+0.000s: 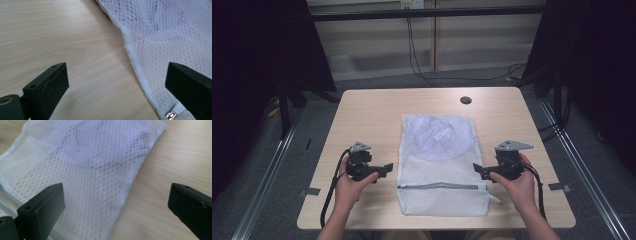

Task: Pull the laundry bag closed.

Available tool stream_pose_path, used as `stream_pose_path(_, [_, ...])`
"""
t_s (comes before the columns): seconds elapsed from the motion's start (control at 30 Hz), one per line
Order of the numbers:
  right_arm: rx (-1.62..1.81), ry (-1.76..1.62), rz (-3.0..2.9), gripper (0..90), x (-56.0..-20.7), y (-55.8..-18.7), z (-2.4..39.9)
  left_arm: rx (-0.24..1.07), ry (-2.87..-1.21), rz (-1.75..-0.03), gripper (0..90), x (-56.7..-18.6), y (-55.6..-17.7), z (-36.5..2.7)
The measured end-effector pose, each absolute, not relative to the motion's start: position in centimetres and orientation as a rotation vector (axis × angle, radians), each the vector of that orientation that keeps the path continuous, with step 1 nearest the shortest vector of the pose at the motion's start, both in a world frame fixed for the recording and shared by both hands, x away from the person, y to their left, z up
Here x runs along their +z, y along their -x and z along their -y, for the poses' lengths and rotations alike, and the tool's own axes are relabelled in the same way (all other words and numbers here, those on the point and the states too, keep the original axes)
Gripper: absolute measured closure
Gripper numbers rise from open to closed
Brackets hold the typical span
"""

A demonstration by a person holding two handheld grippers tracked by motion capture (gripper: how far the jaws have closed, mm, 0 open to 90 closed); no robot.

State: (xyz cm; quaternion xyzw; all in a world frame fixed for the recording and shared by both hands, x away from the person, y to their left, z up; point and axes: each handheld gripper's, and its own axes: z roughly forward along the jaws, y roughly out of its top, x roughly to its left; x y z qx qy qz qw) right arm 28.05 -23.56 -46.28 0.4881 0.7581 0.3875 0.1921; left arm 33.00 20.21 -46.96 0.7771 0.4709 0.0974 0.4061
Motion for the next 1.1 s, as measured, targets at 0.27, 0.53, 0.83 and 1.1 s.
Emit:
stream_pose_path(0.27, [1.097,-1.328,-2.173,2.3,-45.9,-27.9,21.7,0.219,-1.966,-1.181,5.0,-46.8,-33.0,-20.4])
stream_pose_path(0.53, [1.100,-1.288,-2.231,4.1,-45.7,-27.7,19.6,0.221,-1.977,-1.182,5.0,-46.6,-33.0,-20.6])
stream_pose_path(0.83, [1.142,-1.282,-2.262,4.7,-45.6,-28.2,17.8,0.225,-1.980,-1.176,5.1,-46.4,-32.9,-20.8])
stream_pose_path(1.1, [1.163,-1.259,-2.311,5.8,-45.7,-28.1,14.8,0.225,-1.946,-1.187,5.3,-46.2,-32.8,-21.0])
